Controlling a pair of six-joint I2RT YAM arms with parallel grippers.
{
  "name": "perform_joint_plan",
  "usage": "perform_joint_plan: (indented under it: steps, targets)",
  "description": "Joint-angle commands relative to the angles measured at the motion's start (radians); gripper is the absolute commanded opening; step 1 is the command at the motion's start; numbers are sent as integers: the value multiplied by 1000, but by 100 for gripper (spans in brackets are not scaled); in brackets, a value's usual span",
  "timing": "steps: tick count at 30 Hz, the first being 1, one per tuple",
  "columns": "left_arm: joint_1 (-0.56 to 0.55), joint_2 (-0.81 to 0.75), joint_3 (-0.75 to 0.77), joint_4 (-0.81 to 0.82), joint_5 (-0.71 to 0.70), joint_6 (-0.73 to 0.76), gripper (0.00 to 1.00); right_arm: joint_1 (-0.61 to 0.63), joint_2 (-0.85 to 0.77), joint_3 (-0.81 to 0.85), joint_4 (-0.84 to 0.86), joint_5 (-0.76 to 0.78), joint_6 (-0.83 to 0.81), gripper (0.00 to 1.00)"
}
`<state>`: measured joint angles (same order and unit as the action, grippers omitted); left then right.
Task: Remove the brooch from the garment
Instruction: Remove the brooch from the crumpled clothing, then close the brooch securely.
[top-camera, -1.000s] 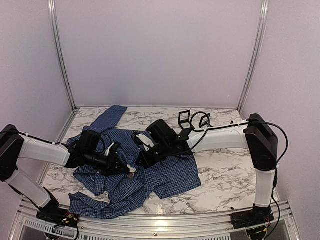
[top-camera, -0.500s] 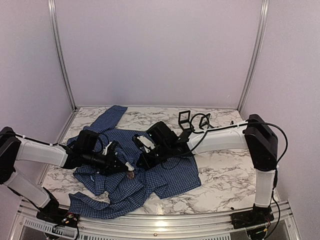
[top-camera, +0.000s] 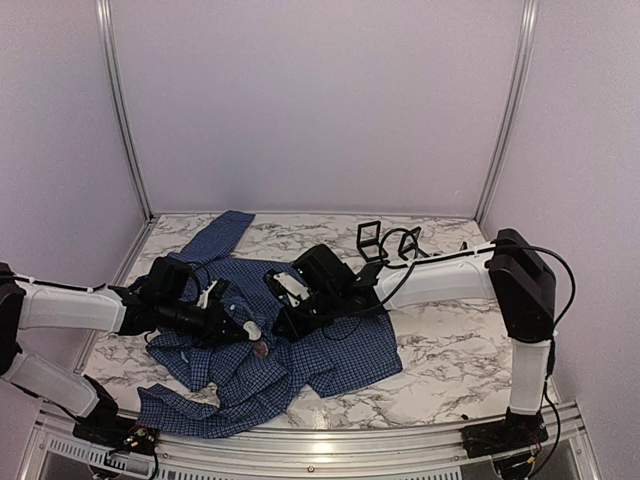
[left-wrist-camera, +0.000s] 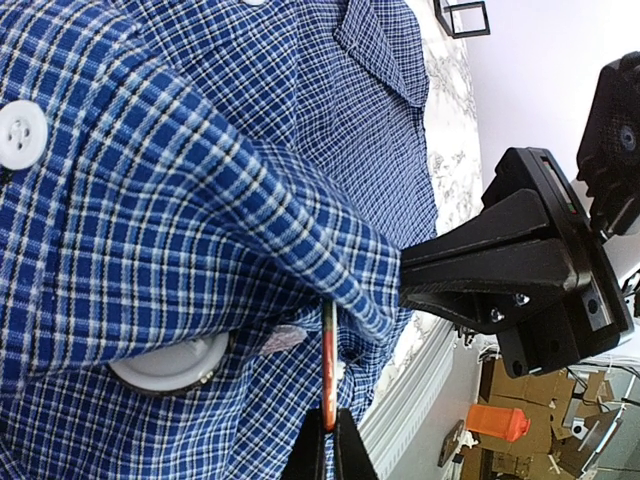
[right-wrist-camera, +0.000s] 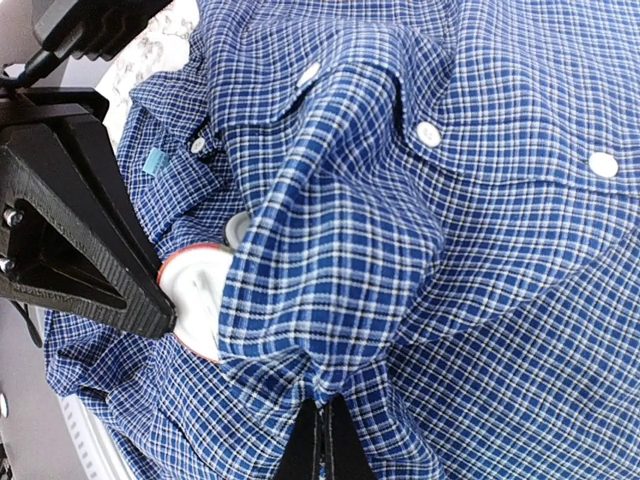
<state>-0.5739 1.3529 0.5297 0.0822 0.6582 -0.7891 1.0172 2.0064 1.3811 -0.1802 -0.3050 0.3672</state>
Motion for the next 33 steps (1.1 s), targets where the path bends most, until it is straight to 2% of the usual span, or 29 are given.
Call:
perform_joint_plan:
  steps: [1,5,6,11,17,20,24,33]
  targets:
    - [6,-44,40,-119,-47,60,0,9,-28,6,8,3,3,0]
    - [6,-66,57,-170,-68,79,0,8,-35,9,9,5,2,0]
    - [6,-71,63,-184,-71,86,0,9,-39,10,8,8,0,3]
    - [6,-106,112,-263,-100,132,0,9,-76,32,-12,24,-8,22]
    - [5,-138,169,-304,-94,167,0,2,-135,38,-6,49,-10,59]
    - [4,-151,193,-306,-75,190,0,-7,-181,27,24,55,-9,68]
    - [-1,-142,226,-303,-31,230,0,-38,-253,-22,98,49,1,68]
    - [-41,-101,327,-295,44,345,0,-137,-353,-132,258,-142,5,71]
